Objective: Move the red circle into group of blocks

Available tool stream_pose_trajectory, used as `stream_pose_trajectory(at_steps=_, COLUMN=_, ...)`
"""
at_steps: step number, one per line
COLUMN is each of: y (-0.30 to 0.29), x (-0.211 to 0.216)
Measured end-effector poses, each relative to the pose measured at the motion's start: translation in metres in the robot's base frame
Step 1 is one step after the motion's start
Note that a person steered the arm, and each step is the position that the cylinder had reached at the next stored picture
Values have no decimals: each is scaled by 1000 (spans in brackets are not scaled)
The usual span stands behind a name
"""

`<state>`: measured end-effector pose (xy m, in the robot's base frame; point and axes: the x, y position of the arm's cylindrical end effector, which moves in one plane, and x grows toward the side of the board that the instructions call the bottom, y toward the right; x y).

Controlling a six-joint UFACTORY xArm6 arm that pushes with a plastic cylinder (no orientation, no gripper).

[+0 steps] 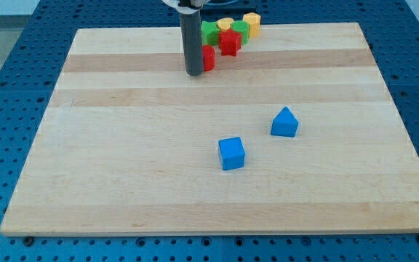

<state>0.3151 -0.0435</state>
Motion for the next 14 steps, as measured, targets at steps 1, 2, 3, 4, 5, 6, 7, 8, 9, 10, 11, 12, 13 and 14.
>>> stream_pose_trajectory(at_steps=1, y=0, x=-18)
stream_pose_trajectory(at_steps=2, y=0, x=-20)
stream_pose_trajectory(at_steps=3, y=0, x=-19)
stream_pose_trajectory(at_steps=4, y=1, x=-13)
stream_pose_trajectory(at_steps=5, y=1, x=-5)
stream_pose_trajectory(at_steps=6, y=5, x=-5)
stream_pose_trajectory(at_steps=7, y=4, x=-15)
stream_pose_trajectory(at_steps=8, y=1, x=-30)
stream_pose_trajectory(at_steps=9, y=1, x=-30)
stream_pose_trajectory(at_steps=10, y=1, x=-5)
stream_pose_trajectory(at_steps=11, y=3, x=11)
stream_pose_trajectory(at_steps=12, y=9, x=9)
stream_pose_trajectory(at_steps=13, y=9, x=-1)
stream_pose_trajectory(at_steps=14, y=8, x=-6)
